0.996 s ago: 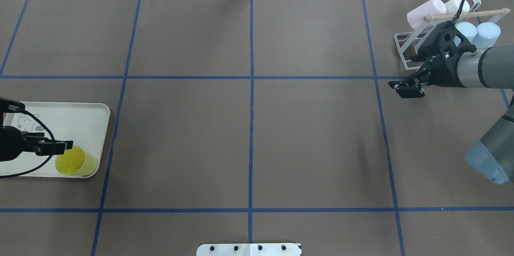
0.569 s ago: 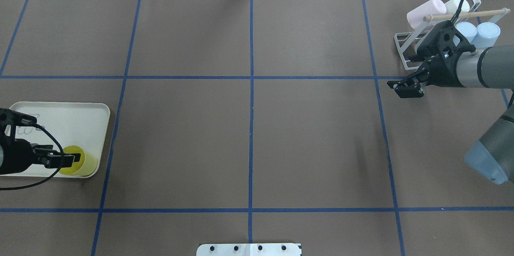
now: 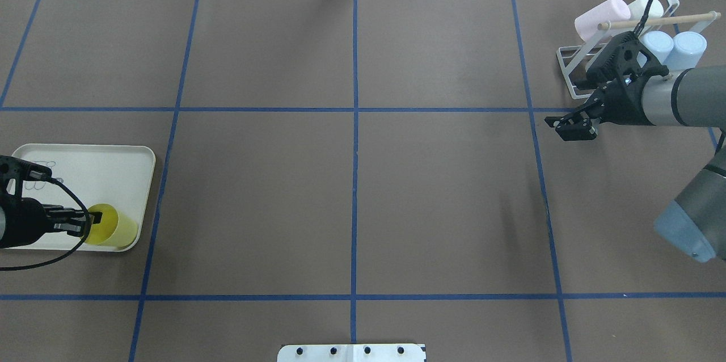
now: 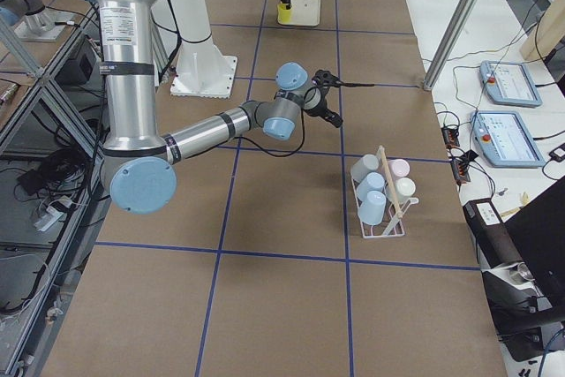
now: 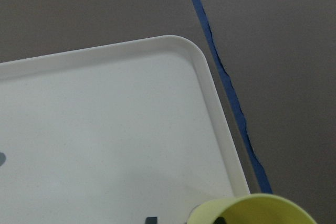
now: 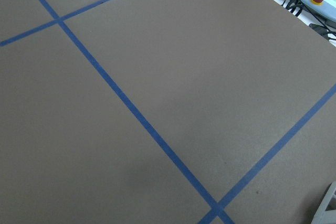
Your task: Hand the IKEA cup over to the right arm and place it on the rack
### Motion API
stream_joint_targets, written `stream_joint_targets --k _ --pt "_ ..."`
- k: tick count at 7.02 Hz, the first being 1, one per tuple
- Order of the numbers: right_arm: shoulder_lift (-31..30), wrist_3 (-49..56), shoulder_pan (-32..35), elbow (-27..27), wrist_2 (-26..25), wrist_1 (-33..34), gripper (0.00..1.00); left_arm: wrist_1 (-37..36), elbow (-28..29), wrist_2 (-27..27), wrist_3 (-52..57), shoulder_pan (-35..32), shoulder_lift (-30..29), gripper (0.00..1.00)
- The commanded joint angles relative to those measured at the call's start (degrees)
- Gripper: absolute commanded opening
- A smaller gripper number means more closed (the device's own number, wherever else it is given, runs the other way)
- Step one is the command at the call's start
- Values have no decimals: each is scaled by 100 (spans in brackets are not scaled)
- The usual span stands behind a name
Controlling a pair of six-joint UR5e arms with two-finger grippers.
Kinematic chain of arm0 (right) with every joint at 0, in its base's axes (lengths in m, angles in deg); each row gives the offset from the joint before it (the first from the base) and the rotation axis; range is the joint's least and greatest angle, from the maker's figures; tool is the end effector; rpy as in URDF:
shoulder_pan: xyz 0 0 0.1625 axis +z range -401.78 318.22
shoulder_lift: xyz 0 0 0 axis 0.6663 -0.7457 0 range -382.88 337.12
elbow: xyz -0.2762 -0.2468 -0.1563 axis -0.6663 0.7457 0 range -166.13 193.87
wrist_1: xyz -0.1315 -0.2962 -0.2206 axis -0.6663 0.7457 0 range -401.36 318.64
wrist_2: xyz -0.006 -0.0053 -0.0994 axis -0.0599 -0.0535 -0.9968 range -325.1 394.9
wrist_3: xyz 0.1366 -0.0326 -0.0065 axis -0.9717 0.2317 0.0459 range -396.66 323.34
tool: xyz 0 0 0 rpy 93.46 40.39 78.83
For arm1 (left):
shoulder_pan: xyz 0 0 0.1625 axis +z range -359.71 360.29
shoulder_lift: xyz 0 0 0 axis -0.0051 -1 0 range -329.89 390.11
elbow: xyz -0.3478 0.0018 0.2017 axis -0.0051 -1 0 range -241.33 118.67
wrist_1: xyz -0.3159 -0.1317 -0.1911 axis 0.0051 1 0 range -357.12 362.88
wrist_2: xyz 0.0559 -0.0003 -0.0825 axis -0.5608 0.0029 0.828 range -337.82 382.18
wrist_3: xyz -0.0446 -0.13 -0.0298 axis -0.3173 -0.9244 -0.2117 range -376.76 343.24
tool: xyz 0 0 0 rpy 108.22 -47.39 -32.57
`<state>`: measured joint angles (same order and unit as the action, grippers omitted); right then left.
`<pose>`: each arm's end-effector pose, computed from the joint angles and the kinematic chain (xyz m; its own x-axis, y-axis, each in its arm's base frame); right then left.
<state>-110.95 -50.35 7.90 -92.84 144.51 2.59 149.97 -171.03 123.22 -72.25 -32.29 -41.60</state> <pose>-0.2743 -0.4561 0.4129 0.5725 -0.7399 0.3533 0.1452 0.5156 0.8444 0.2900 -0.3116 0.5224 0.5844 0.2864 -0.7592 0.0726 0.9134 0.4005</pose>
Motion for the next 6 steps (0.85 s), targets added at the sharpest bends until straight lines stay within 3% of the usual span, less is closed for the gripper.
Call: stream_joint_targets --k 1,4,6 --pt "0 7 -72 18 -19 0 100 13 -138 100 30 -90 34 0" --pt "53 16 -221 123 -54 -331 100 -39 -928 1065 -92 -1248 -36 0" --pt "350 -2 -371 850 -141 -1777 100 -48 -887 1058 -1974 -1189 -1041 0"
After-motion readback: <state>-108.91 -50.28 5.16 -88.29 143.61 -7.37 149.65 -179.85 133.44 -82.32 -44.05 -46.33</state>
